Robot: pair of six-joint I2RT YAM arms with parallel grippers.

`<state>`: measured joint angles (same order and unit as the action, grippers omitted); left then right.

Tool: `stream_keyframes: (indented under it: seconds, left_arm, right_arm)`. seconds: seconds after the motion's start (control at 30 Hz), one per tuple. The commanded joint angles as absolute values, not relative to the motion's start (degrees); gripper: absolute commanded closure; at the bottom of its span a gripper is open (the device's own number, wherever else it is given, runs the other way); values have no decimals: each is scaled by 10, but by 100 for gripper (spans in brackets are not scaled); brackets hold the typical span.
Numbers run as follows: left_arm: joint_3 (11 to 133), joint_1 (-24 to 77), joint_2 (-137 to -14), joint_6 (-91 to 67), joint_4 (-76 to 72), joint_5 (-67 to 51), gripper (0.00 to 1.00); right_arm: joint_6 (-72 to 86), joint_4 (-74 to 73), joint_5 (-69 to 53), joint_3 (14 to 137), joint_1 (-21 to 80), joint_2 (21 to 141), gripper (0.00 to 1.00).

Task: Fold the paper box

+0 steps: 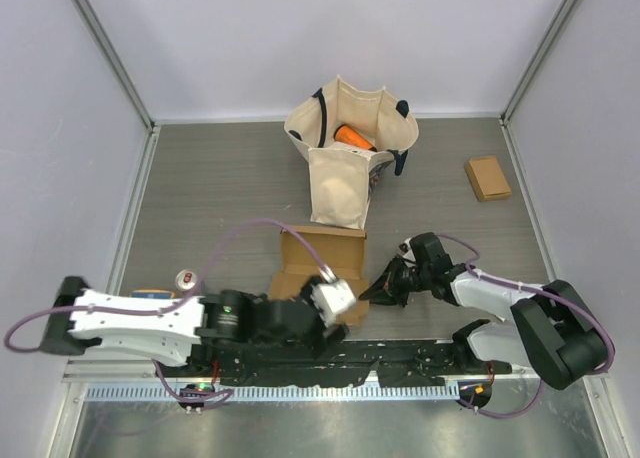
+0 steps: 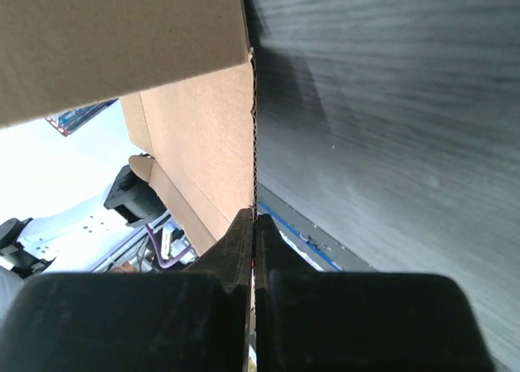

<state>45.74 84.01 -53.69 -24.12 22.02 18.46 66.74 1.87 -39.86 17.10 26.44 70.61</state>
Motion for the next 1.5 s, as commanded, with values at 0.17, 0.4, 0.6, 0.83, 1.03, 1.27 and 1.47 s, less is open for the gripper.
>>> stream_keyframes:
  seconds: [0.17, 0.4, 0.6, 0.83, 1.03, 1.27, 1.47]
  left_arm:
    - [512, 955, -700, 89, 274, 233, 21]
    - [491, 955, -740, 141, 239, 304, 29]
    - [496, 933, -773, 138, 236, 287, 60]
    - [520, 918, -772, 89, 268, 236, 100]
    - [550, 898, -721, -6, 280, 225, 100]
    - [629, 812, -679, -154, 344, 156, 100]
    - [673, 700, -634, -289, 355, 112, 100]
  right_arm:
    - [709, -68, -432, 194, 262, 664, 99]
    - [730, -79, -427, 199, 262, 642, 99]
    - [722, -92, -416, 211, 263, 611, 99]
    - [570, -250, -317, 296, 258, 548, 58]
    - [453, -504, 78, 501, 249, 465, 18]
    - [413, -527, 130, 553, 9, 604, 0]
    - [475, -433, 126, 447, -197, 569, 0]
